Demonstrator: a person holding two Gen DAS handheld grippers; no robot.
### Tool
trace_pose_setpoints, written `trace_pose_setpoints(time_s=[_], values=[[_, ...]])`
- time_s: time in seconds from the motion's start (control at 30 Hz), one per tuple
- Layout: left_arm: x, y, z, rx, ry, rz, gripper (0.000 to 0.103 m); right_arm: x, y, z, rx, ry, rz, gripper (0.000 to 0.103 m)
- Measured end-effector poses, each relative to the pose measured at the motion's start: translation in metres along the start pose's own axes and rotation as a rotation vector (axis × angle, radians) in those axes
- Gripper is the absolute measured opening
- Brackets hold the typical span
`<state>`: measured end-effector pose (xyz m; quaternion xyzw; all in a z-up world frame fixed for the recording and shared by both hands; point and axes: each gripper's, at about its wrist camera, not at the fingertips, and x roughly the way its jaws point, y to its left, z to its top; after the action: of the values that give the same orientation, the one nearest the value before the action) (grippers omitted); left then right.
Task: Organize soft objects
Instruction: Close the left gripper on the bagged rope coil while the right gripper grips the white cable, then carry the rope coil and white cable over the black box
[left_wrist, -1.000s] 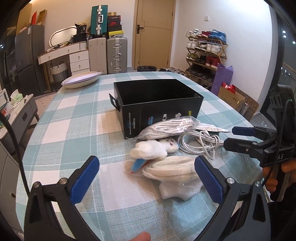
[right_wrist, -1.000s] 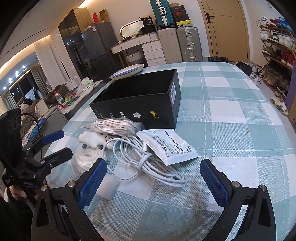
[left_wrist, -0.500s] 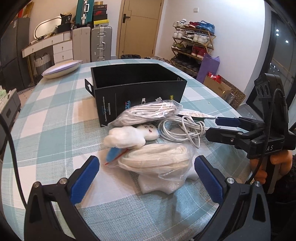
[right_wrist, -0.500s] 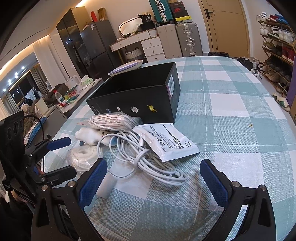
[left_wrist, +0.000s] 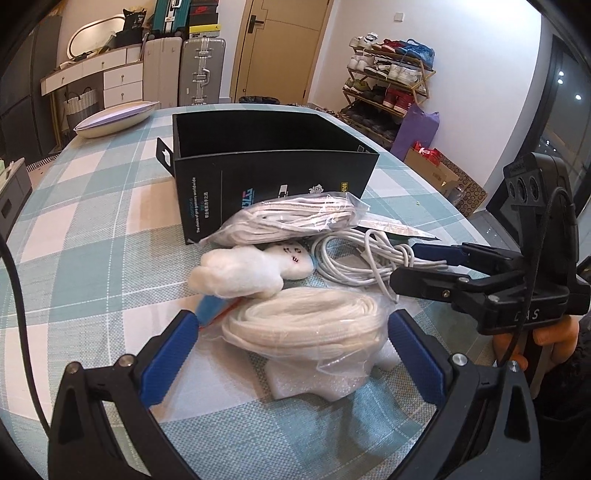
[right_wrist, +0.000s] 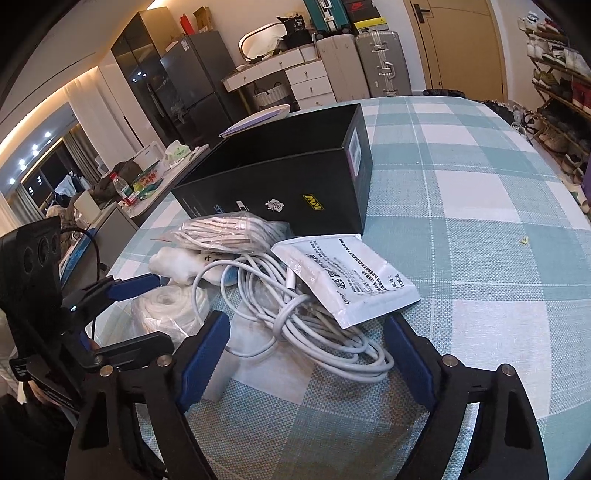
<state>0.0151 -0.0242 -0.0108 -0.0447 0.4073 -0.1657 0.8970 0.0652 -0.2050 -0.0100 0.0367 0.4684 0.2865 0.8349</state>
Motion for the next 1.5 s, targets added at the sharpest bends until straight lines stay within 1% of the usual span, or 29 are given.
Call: trace_pose_setpoints(time_s=[0.03,0.1,0.17,0.33,0.5,0.53,0.57,0.6,0.67,0.73,0.8,0.9,0.97,1.07,1.5], values=[[0.0,0.0,0.0,0.0,0.001,-0.002,0.102,0.0,0.001,-0.001,-0.003,0.005,0.015,0.081],[0.0,0.0,-0.001,0.006,0.001,-0.006,0.101,0.0,0.005,-0.002,-0.019,0.01,0.053,0.075],[0.0,-0.001,-0.001,0.009,0.001,-0.01,0.101,0.001,0.008,-0.002,-0.028,0.013,0.076,0.074],[0.001,-0.001,-0.001,0.008,0.003,-0.013,0.098,0.006,0.012,-0.001,-0.045,0.013,0.083,0.072],[0.001,-0.003,-0.002,0.019,0.003,-0.021,0.091,0.011,0.014,0.001,-0.058,0.015,0.083,0.064],[0.001,-0.003,-0.002,0.021,0.002,-0.023,0.089,0.011,0.014,0.001,-0.06,0.014,0.083,0.064],[0.001,-0.004,-0.003,0.023,0.003,-0.025,0.085,0.011,0.015,0.0,-0.063,0.016,0.082,0.061],[0.001,-0.004,-0.003,0.026,0.006,-0.028,0.084,0.012,0.016,0.0,-0.07,0.019,0.081,0.057],[0.001,-0.005,-0.003,0.034,0.004,-0.027,0.079,0.011,0.017,0.0,-0.079,0.02,0.076,0.054],[0.0,-0.006,-0.003,0.039,0.003,-0.025,0.075,0.012,0.017,0.0,-0.085,0.02,0.069,0.049],[-0.001,-0.007,-0.003,0.043,0.0,-0.026,0.069,0.012,0.017,0.0,-0.088,0.015,0.062,0.039],[-0.002,-0.007,-0.003,0.052,-0.004,-0.031,0.061,0.011,0.018,-0.001,-0.103,0.005,0.066,0.032],[-0.004,-0.007,-0.004,0.059,-0.006,-0.033,0.055,0.011,0.02,-0.002,-0.114,-0.001,0.064,0.032],[-0.006,-0.007,-0.005,0.068,-0.01,-0.036,0.051,0.01,0.02,-0.002,-0.118,-0.01,0.068,0.032],[-0.02,-0.007,-0.005,0.071,-0.047,-0.059,0.034,0.0,0.017,-0.005,-0.11,-0.043,0.113,0.031]])
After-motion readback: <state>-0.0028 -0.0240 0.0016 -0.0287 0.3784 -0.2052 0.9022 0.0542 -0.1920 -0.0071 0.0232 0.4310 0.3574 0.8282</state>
